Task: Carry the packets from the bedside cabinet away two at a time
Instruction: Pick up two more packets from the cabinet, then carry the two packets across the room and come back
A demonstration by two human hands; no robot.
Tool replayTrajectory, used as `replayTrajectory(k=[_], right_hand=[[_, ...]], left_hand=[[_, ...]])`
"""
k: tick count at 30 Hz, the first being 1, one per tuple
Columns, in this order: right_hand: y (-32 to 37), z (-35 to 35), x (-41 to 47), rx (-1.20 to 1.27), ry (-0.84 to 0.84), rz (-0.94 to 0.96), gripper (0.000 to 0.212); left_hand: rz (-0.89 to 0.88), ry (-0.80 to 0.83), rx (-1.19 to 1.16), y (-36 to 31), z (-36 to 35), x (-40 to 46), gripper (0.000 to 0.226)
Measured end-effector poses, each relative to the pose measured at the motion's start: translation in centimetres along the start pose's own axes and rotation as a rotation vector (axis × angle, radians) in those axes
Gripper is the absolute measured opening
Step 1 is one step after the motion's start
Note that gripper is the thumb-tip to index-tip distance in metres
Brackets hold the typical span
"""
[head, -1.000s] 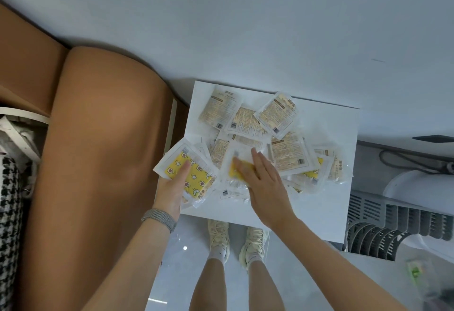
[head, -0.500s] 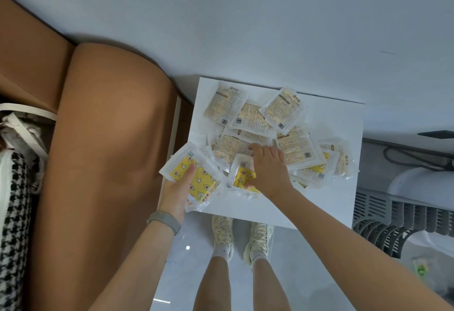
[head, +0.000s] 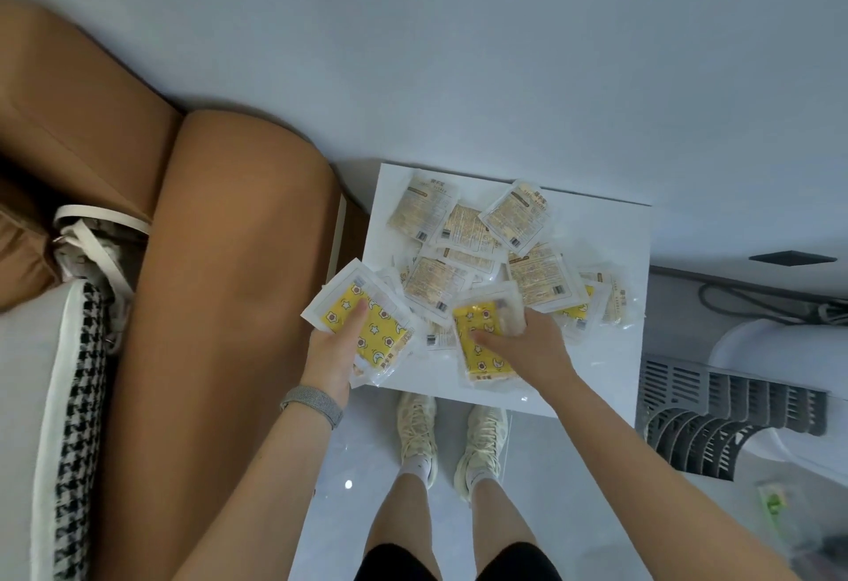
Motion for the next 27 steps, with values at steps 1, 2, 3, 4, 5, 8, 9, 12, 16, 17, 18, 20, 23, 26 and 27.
replayTrajectory(k=[1,2,3,4,5,8,9,12,16,17,18,20,23,26,27], right_hand=[[1.0,1.1,-1.3,0.123,-0.007,-0.025,0.021],[2.5,2.2,-2.7,0.234,-0.008,-0.039,0.019],[4.2,3.3,-4.2,0.318,-0.010,-0.034,0.020],[5.9,4.5,-5.7,0.372,-0.016,-0.021,0.021],[7.7,5.6,-7.2,0.403,-0.023,-0.004,0.023],[13.2,8.9,-12.2,0.494,-0.040,0.073,0.024],[14.8,9.9,-13.9,0.518,-0.040,0.099,0.025],[18.2,12.4,-19.2,0.584,-0.018,0.153,0.027],[20.9,14.9,-25.0,0.628,0.039,0.191,0.027],[21.6,15.5,-26.2,0.630,0.063,0.212,0.027],[22.4,16.1,-27.4,0.633,0.094,0.236,0.027],[23.9,17.5,-29.5,0.637,0.155,0.290,0.026],[25.5,19.2,-32.3,0.633,0.236,0.372,0.026],[26.5,20.1,-34.5,0.605,0.303,0.438,0.032],[26.7,20.0,-35.2,0.592,0.330,0.454,0.033]], left_hand=[[-0.003,0.001,-0.002,-0.9,0.1,-1.2,0.008],[-0.011,0.006,-0.005,-2.0,0.2,-2.6,0.007],[-0.020,0.012,-0.010,-3.2,0.3,-4.1,0.008],[-0.032,0.018,-0.018,-4.5,0.4,-5.7,0.010],[-0.042,0.027,-0.027,-5.7,0.5,-7.4,0.011],[-0.108,0.075,-0.068,-9.8,1.1,-12.9,0.013],[-0.139,0.086,-0.082,-11.1,1.4,-14.8,0.014],[-0.222,0.086,-0.109,-14.1,2.9,-20.7,0.016],[-0.349,0.058,-0.175,-17.1,4.4,-28.2,0.014],[-0.377,0.052,-0.199,-17.6,4.6,-30.0,0.013],[-0.405,0.046,-0.226,-18.1,4.7,-31.7,0.013],[-0.467,0.025,-0.282,-19.0,5.0,-35.1,0.015],[-0.561,-0.026,-0.339,-19.5,5.8,-39.4,0.019],[-0.604,-0.088,-0.399,-18.8,7.0,-42.9,0.017],[-0.602,-0.113,-0.421,-18.2,7.7,-43.9,0.016]])
Point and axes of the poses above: each hand's wrist, its own x-axis towards the middle knuckle, its own z-axis out of the back of the hand, y = z × x, the point moved 9 cm from there along x, towards the middle knuckle, and after that the axes turned 7 degrees about -y, right-handed, at the moved point
